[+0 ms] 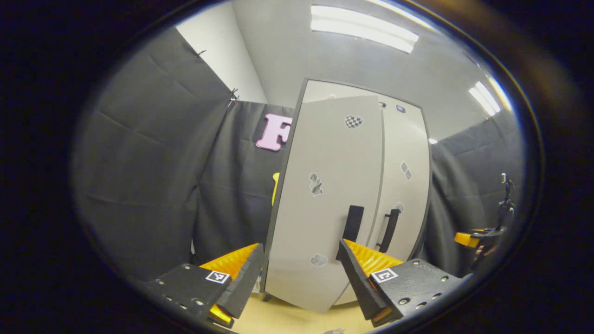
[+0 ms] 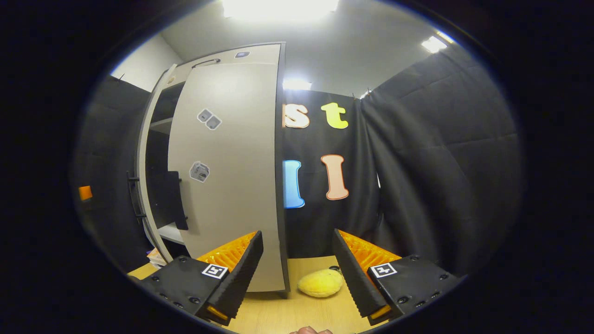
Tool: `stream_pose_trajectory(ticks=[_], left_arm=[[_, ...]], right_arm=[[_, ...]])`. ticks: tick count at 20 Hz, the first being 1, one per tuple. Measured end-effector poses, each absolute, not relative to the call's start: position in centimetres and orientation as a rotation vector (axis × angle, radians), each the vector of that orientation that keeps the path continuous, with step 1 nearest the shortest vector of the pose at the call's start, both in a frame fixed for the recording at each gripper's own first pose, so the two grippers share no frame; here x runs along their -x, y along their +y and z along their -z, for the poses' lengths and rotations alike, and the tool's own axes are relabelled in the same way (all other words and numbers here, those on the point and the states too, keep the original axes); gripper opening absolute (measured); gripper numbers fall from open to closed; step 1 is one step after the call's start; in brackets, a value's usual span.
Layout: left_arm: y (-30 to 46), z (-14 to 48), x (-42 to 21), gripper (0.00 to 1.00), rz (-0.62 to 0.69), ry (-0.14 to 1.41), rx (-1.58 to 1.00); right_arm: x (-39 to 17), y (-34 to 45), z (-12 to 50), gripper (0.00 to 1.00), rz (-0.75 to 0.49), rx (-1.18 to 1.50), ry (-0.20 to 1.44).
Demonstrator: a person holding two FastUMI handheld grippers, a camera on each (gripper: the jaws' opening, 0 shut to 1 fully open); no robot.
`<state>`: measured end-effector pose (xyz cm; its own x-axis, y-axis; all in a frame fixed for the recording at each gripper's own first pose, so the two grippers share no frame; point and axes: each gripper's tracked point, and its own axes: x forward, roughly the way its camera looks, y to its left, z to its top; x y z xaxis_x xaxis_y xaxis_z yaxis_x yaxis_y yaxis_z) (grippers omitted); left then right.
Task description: Grasp the bottle in the cabinet with the left hand and place it on the coaster, then close the right door with the right hand and the left door with the left hand.
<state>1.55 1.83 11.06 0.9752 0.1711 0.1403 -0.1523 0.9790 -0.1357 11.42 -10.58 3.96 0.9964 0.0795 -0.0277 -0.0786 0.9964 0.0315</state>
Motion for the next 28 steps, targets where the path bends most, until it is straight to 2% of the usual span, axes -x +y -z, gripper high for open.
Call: stream_pose_trajectory(ticks=[5, 12, 13, 14, 15, 17, 19, 20, 22, 23, 24, 26, 27, 28], left_arm=[[3.4, -13.8, -1.9, 0.99, -0.183, -0.164, 0.055], [4.3, -11.1, -3.0, 0.99, -0.167, -0.142, 0.069], [4.6, -10.7, -2.9, 0.89, -0.172, -0.135, 0.056], [4.8, -10.4, -2.8, 0.91, -0.173, -0.131, 0.045], [4.8, -10.1, -2.6, 0.94, -0.172, -0.13, 0.038], [4.8, -9.6, -2.4, 0.99, -0.165, -0.128, 0.047], [4.8, -9.8, -2.3, 0.99, -0.154, -0.136, 0.052], [4.9, -9.9, -2.1, 0.94, -0.153, -0.14, 0.046], [5.8, -10.2, -1.2, 0.94, -0.187, -0.154, 0.011], [6.3, -10.4, -0.7, 0.94, -0.211, -0.167, -0.014], [6.8, -10.4, -0.2, 0.94, -0.234, -0.178, -0.031], [6.8, -9.5, -0.1, 0.94, -0.245, -0.155, -0.019], [5.8, -9.2, -0.3, 0.99, -0.221, -0.147, -0.016], [5.2, -9.0, -0.3, 1.0, -0.201, -0.142, -0.026]], right_arm=[[-11.5, -10.0, -6.3, 0.95, -0.08, -0.089, -0.019], [-9.7, -9.7, -4.8, 0.95, -0.042, -0.061, -0.016], [-9.5, -9.7, -4.8, 0.92, -0.034, -0.058, -0.019], [-9.4, -9.8, -4.8, 0.95, -0.024, -0.053, -0.021], [-9.3, -9.6, -4.7, 0.92, -0.021, -0.053, -0.018], [-9.2, -8.7, -4.5, 0.92, -0.031, -0.062, -0.006], [-8.8, -8.1, -4.3, 0.92, -0.041, -0.069, 0.001], [-8.8, -7.9, -4.0, 0.92, -0.045, -0.07, 0.004], [-8.5, -7.5, -3.3, 0.92, -0.051, -0.065, 0.018], [-8.3, -7.5, -2.9, 0.95, -0.047, -0.062, 0.023], [-8.2, -7.6, -2.5, 0.92, -0.041, -0.067, 0.035], [-7.7, -7.1, -1.9, 0.96, -0.058, -0.085, 0.057], [-7.5, -7.5, -1.8, 0.96, -0.05, -0.078, 0.051], [-7.5, -7.9, -1.6, 0.95, -0.04, -0.069, 0.05]])
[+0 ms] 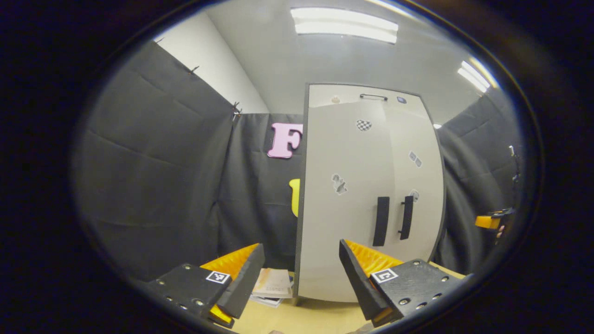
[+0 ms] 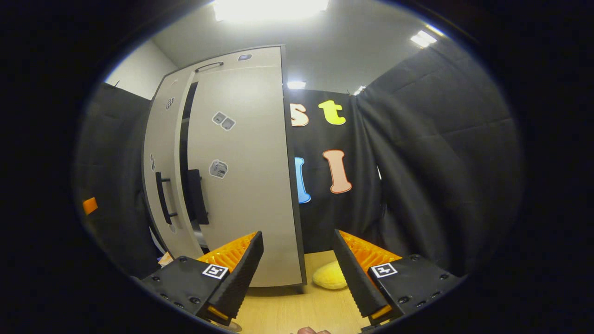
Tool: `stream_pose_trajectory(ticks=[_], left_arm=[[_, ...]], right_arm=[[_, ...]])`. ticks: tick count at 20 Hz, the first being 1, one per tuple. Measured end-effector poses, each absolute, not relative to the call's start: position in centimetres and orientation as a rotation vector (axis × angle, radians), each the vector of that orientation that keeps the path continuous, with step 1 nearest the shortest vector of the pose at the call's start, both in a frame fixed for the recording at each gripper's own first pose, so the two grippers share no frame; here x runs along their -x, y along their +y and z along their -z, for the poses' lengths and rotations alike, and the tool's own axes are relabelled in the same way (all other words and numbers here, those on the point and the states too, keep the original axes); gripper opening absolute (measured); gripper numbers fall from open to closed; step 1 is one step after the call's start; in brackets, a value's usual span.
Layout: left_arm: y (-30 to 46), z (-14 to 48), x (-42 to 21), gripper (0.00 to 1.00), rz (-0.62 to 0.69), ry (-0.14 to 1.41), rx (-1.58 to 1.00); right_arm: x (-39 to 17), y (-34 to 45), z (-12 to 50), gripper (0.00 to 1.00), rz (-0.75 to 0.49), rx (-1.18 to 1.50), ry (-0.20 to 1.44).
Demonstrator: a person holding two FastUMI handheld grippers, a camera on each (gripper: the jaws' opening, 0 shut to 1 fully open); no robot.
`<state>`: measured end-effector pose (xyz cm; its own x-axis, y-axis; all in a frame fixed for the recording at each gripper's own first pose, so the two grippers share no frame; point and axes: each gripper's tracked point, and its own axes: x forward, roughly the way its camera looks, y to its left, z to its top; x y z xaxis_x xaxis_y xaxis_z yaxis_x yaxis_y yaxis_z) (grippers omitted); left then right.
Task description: Grasp the bottle in the cabinet with the left hand and place it on the coaster, then close the right door with the right hand and the left door with the left hand.
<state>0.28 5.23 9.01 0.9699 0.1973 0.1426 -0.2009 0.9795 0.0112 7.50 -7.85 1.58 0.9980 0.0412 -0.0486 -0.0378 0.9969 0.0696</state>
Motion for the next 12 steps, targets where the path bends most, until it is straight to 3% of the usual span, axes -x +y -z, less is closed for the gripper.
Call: stream_pose_trajectory(ticks=[9, 11, 12], left_arm=[[2.8, -6.7, -1.2, 0.99, -0.174, -0.081, -0.094], [2.0, -6.5, -1.6, 0.94, -0.157, -0.081, -0.095], [1.6, -6.4, -1.9, 0.94, -0.145, -0.082, -0.091]], right_arm=[[-7.6, -6.9, -0.3, 0.98, -0.063, -0.052, 0.085], [-7.9, -6.8, -0.1, 0.98, -0.06, -0.05, 0.086], [-7.9, -6.8, 0.1, 0.92, -0.057, -0.05, 0.09]])
